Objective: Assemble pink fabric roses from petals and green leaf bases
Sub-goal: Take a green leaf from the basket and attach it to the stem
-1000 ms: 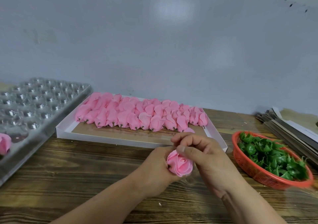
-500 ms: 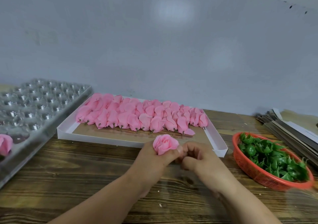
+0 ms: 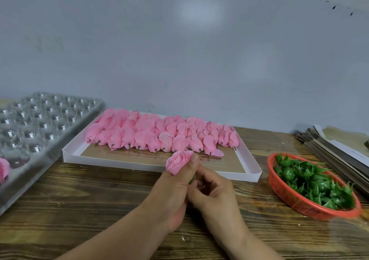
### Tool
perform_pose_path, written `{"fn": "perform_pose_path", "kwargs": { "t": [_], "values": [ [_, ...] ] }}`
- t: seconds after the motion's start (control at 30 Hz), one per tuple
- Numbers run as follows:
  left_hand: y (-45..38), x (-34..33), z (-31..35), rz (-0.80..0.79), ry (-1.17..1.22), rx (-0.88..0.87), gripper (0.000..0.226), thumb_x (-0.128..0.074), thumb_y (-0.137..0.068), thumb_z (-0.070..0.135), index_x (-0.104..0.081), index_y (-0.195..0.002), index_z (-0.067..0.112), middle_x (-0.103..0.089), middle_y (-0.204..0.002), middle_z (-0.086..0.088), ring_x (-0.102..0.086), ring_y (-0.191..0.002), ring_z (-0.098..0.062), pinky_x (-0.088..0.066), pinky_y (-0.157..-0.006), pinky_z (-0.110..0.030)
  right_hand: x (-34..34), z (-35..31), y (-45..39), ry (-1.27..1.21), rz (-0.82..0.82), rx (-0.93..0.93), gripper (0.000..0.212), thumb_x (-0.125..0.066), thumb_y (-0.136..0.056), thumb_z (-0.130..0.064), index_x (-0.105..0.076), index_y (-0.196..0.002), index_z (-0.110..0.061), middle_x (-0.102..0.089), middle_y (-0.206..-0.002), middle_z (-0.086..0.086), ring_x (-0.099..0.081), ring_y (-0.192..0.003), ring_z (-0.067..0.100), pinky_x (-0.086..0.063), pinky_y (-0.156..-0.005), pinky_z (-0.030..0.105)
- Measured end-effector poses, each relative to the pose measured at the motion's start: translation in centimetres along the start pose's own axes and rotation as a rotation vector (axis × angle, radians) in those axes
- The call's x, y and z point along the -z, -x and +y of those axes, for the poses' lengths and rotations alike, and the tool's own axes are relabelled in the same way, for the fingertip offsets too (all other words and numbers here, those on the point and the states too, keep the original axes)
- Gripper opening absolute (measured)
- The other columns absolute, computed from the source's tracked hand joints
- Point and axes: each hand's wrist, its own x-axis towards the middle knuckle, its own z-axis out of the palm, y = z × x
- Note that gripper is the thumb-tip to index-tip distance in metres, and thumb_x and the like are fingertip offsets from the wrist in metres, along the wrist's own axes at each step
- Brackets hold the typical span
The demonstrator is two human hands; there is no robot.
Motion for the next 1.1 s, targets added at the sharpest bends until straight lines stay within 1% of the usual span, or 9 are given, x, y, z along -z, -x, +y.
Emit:
{"fn": "perform_pose_path", "kwargs": {
  "t": [0.17,0.27,0.33,0.4,0.57,0.7,0.9,1.0,1.1],
  "values": [
    [0.2,-0.1,0.3,-0.030,-0.027,0.050,0.042,-0.070,-0.065,0.038,-0.064,-0.093,0.006,-0.070,-0.079,-0.006,-0.069,-0.077,-0.016,-0.057,-0.067,-0.025,-0.2,-0.2,0.1,0.028,0.024,0.019,0.020,-0.065,-0.073,-0.019,-0.074,-0.091,-0.021,-0.043,-0.060,0.021,-0.037,-0.059,0.020,-0.032,-0.056,0.036],
    [0.1,0.4,1.0,-0.130,-0.137,0.081,0.043,-0.076,-0.076,0.035,-0.060,-0.098,0.002,-0.060,-0.091,-0.015,-0.061,-0.090,-0.024,-0.051,-0.086,-0.037,0.2,-0.2,-0.1,-0.024,0.024,0.011,0.014,-0.064,-0.072,-0.017,-0.065,-0.075,-0.003,-0.037,-0.059,0.010,-0.033,-0.059,0.019,-0.030,-0.056,0.037],
    [0.0,0.8,1.4,-0.170,-0.191,0.113,0.043,-0.077,-0.069,0.033,-0.062,-0.096,0.003,-0.056,-0.094,-0.017,-0.057,-0.093,-0.027,-0.046,-0.088,-0.042,0.4,0.0,-0.1,-0.109,0.001,-0.025,0.023,-0.066,-0.071,-0.014,-0.057,-0.071,0.007,-0.039,-0.062,0.011,-0.035,-0.063,0.021,-0.032,-0.061,0.038],
    [0.0,1.1,1.6,-0.229,-0.247,0.125,0.042,-0.082,-0.064,0.036,-0.067,-0.091,0.007,-0.056,-0.095,-0.016,-0.053,-0.093,-0.028,-0.042,-0.084,-0.045,0.4,-0.1,-0.2,-0.229,-0.028,-0.093,0.020,-0.067,-0.070,-0.012,-0.061,-0.071,0.007,-0.043,-0.066,0.014,-0.038,-0.070,0.025,-0.035,-0.066,0.040],
    [-0.2,1.6,2.1,-0.325,-0.267,0.159,0.045,-0.091,-0.047,0.048,-0.075,-0.077,0.019,-0.058,-0.094,-0.009,-0.051,-0.070,-0.014,-0.041,-0.056,-0.025,0.6,-0.7,-0.3,-0.325,-0.112,-0.196,0.008,-0.066,-0.069,-0.011,-0.071,-0.063,-0.014,-0.052,-0.058,0.013,-0.044,-0.060,0.022,-0.040,-0.061,0.030],
    [-0.1,1.5,2.1,-0.264,-0.286,0.174,0.028,-0.079,-0.066,0.038,-0.076,-0.084,0.017,-0.056,-0.087,-0.011,-0.046,-0.064,-0.013,-0.039,-0.052,-0.024,0.8,-0.6,-0.4,-0.335,-0.148,-0.235,0.009,-0.065,-0.069,-0.008,-0.070,-0.062,-0.012,-0.059,-0.057,0.005,-0.051,-0.054,0.013,-0.044,-0.058,0.023],
    [0.3,0.8,1.9,-0.100,-0.458,0.117,0.039,-0.065,-0.077,0.049,-0.070,-0.093,0.014,-0.068,-0.078,-0.005,-0.059,-0.066,-0.015,-0.047,-0.060,-0.029,0.9,0.1,-0.4,-0.351,-0.155,-0.264,0.008,-0.067,-0.077,0.003,-0.072,-0.082,-0.001,-0.060,-0.065,0.010,-0.051,-0.065,0.019,-0.046,-0.065,0.025],
    [0.5,0.2,1.9,-0.042,-0.382,0.058,0.028,-0.055,-0.092,0.034,-0.069,-0.083,0.013,-0.071,-0.078,-0.011,-0.068,-0.072,-0.022,-0.054,-0.073,-0.036,0.4,0.0,-0.1,-0.280,-0.096,-0.167,0.026,-0.069,-0.066,-0.003,-0.069,-0.092,-0.002,-0.065,-0.071,0.011,-0.056,-0.069,0.021,-0.048,-0.069,0.027],
    [0.8,-0.5,1.6,0.028,-0.261,0.046,0.023,-0.060,-0.088,0.031,-0.067,-0.074,0.014,-0.067,-0.070,-0.012,-0.064,-0.069,-0.025,-0.053,-0.074,-0.038,-0.5,-0.1,0.3,-0.127,0.020,-0.045,0.029,-0.073,-0.065,-0.001,-0.066,-0.092,-0.009,-0.056,-0.068,0.013,-0.045,-0.065,0.020,-0.040,-0.063,0.034]
  ]
}}
